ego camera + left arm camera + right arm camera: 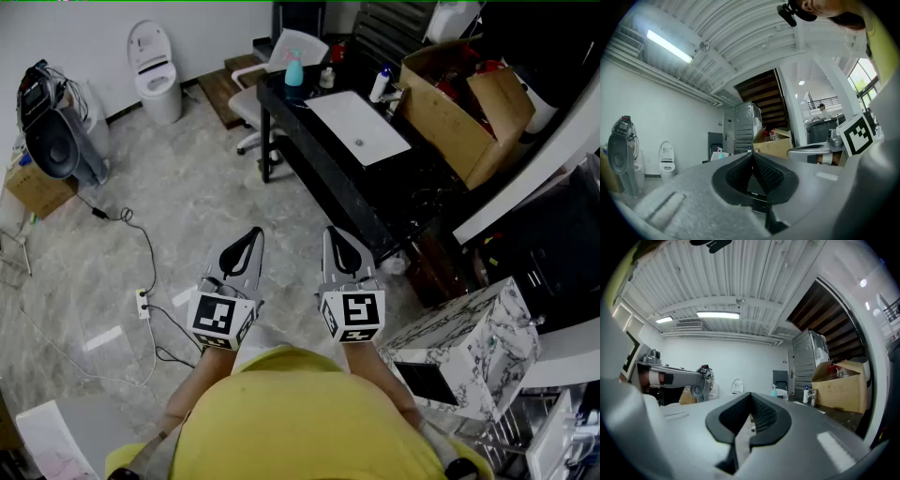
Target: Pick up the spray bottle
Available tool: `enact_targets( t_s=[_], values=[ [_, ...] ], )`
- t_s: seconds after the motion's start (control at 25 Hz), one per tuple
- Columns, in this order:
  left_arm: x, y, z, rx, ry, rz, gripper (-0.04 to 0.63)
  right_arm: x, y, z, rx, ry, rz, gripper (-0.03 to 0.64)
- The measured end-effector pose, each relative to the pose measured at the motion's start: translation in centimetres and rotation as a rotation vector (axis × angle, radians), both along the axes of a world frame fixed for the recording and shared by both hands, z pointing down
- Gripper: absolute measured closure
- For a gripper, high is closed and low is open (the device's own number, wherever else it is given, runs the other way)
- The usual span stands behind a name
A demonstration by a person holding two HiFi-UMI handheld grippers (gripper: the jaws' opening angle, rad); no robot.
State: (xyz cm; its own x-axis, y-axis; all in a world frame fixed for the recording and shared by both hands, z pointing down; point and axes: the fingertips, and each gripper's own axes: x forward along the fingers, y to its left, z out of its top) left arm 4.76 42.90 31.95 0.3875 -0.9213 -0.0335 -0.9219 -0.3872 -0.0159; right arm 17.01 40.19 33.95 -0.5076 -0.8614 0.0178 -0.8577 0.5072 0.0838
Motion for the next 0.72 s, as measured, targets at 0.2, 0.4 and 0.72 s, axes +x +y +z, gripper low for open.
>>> enact_targets(
  t_s=[0.2,0.4,0.72],
  values=[
    [-0.6,-1.5,0.9,-0.016,0.012,-0.004,0.594,-0.7,-1.5,0.7,-0.014,-0.022,-0.017,0.617],
    [-1.3,-4.8,1.8,-0.023,0.028,0.013,0.594,-1.8,-4.6,1.3,-0.012,-0.016,-0.017,0.609],
    [-4.5,-15.6,2.8,-0.029,0.034,0.043,0.594,-5.1,-15.4,2.4,-0.028,-0.017,0.003,0.514]
  ],
)
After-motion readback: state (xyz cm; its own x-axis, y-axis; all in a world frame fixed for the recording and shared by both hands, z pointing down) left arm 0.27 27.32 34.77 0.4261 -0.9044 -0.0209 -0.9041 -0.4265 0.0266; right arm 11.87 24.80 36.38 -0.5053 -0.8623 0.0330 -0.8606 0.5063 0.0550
